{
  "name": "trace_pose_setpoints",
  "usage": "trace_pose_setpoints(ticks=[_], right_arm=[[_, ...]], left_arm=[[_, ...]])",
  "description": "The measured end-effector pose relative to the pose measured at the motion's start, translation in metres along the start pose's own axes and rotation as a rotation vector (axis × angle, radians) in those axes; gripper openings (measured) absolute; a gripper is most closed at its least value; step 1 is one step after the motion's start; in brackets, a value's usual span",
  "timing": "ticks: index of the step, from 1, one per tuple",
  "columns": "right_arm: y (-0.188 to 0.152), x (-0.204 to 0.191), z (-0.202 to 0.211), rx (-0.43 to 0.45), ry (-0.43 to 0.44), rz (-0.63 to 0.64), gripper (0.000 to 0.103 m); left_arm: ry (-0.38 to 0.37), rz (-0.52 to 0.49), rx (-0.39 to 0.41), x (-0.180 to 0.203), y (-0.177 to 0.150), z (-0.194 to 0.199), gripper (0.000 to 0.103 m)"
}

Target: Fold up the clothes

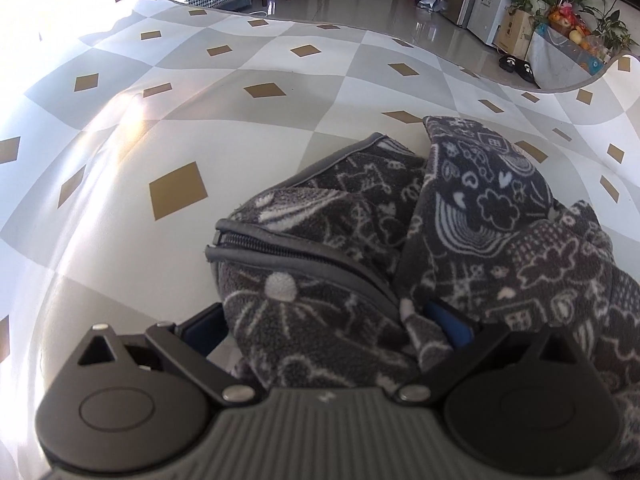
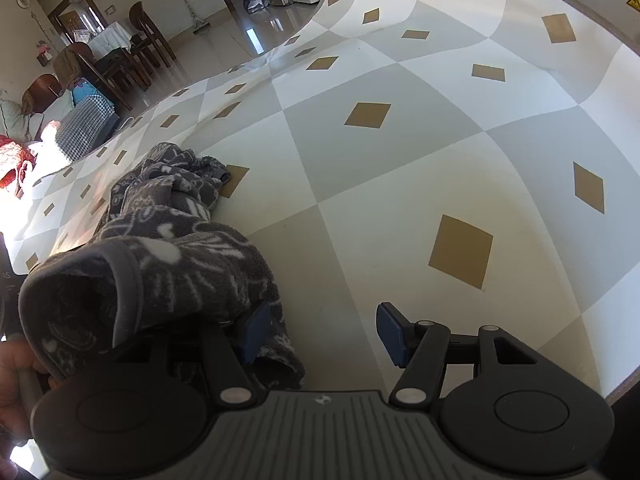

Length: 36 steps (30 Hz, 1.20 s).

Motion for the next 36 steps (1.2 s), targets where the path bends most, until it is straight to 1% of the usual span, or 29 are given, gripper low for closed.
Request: trace_pose_setpoints(ticks=[3,13,24,33,36], right_arm=[[0.001,-0.004,0.001,0.011,-0.003,0.007,0.058],[-0.001,-0.012,0.002,0.023,-0.001,0.022,0.058],[-0.001,-0.017,0.002,0.022,0.006,0.034,0.058],[0.003,-0.027,-0.002,0.028,0.020,0.041,0.058],[0.005,-0.033,-0.003,0.037,0.023,0.062,0.058]], left_arm=[[0.015,0.005,-0.002,-0.004,-0.008,0.006,0.103],[0.026,0.072,-0.012,-0.022,-0.034,0.021,0.103],[0.049,0.129,-0.013,-0.036,-0.062,0.038,0.103],[0.079,0.185,-0.011,-0.048,-0.081,0.051,0.103],[0.082,0.199,-0.008,-0.051,-0.084,0.054,0.103]])
Point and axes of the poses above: each gripper's, at about its wrist camera, not at the fingertips, and z roughly against the way its jaws point, x to its right, y to its top, the point moved 4 cm from there along -z, roughly the way its jaws point, and after that the axes turned 7 degrees about -x, right-handed, at the moved point
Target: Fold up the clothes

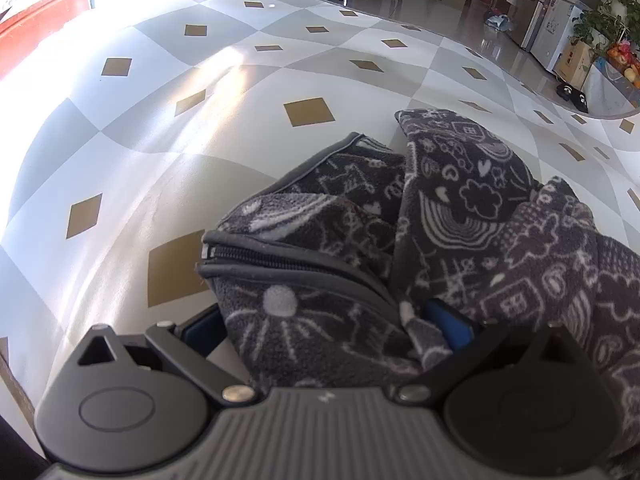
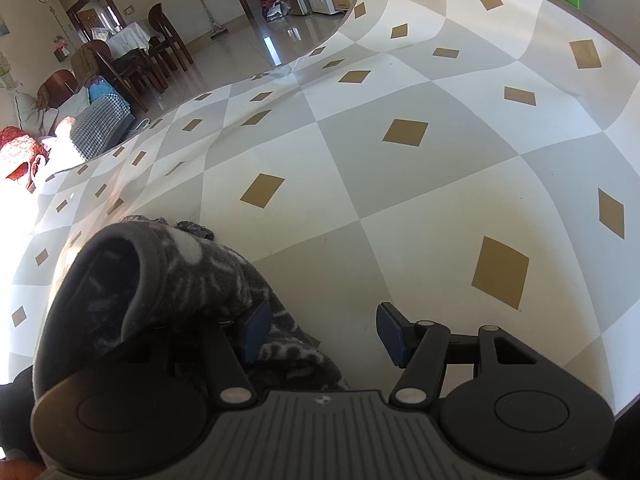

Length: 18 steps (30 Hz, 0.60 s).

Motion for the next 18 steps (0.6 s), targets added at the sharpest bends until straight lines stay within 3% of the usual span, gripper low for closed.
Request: trace_pose_setpoints(ticks=[5,13,18], right_arm=[[0.002,-0.003,-0.001,0.002,0.006,0.015,0.058],[0.007,0.006,0.001,0.002,0.028,-0.027,0.058],[0.009,0.009,0.009,0.025,0.033,-0.030,0.058]], left_arm=[[-0.025,-0.030,0.003,-0.003,0.003,0.007,0.103],[-0.023,-0.149,0.087,0.004,-0.002,0.036,0.103],[-0.065,-0.218,0.163,0.010,-0.011,0.065,0.103]])
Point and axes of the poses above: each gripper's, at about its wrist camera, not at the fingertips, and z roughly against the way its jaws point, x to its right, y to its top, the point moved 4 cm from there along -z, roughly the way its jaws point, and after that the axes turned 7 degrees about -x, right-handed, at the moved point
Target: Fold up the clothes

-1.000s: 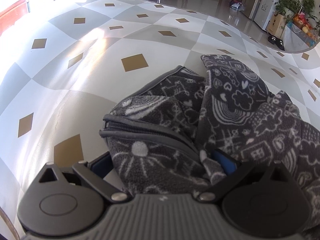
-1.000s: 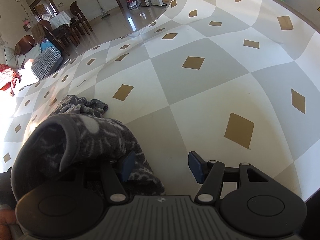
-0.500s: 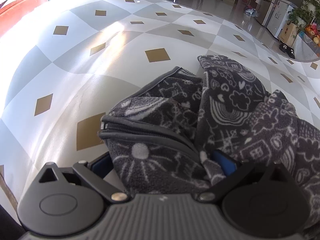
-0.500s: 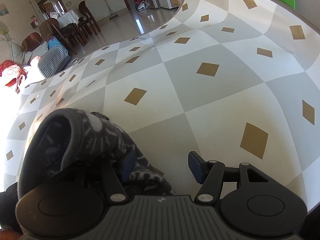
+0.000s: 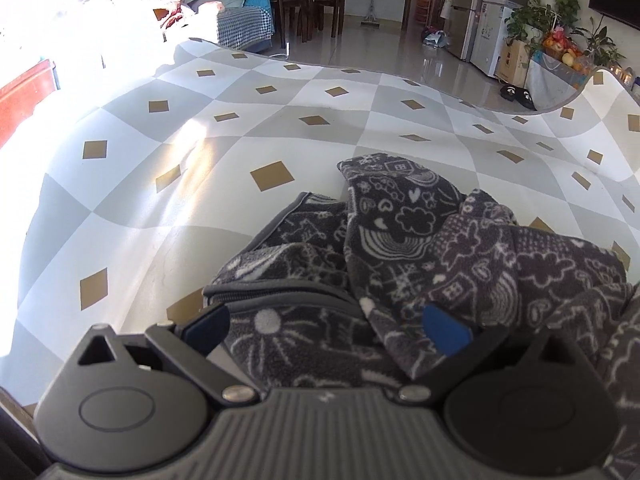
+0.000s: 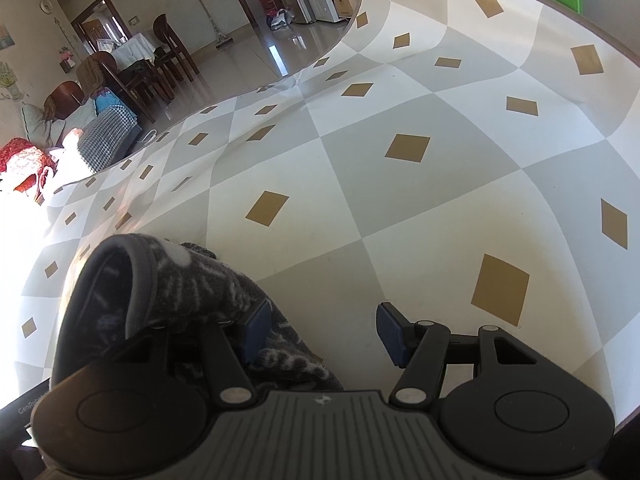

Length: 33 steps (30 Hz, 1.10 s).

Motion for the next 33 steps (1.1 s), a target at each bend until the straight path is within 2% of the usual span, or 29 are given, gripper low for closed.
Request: trace_pose_setpoints(ticks=[15,20,26,33], right_arm=[[0.007,0.016,0.030,0.058,0.051,-0.055,0.059],[0.005,0.016,0.041,0.064,0.074,-0.041,0.059],[-0.002,0.012,0.060,0.086,0.110,-0.003,0.059],[-0.014,0.008,0.083,0.136,0.127,0.075,0.059]], left_arm=[[-0.199,-0.119,0.082,0.020,-0.018,0.053,0.103],[-0.249,-0.184,0.083,0.030,-0.026,0.063,0.103],[-0.271,-0.249,0.074,0.042,-0.035,0.065,0.103],[-0.268,-0.248,0.065,0.042,-0.032,0.061,0.103]])
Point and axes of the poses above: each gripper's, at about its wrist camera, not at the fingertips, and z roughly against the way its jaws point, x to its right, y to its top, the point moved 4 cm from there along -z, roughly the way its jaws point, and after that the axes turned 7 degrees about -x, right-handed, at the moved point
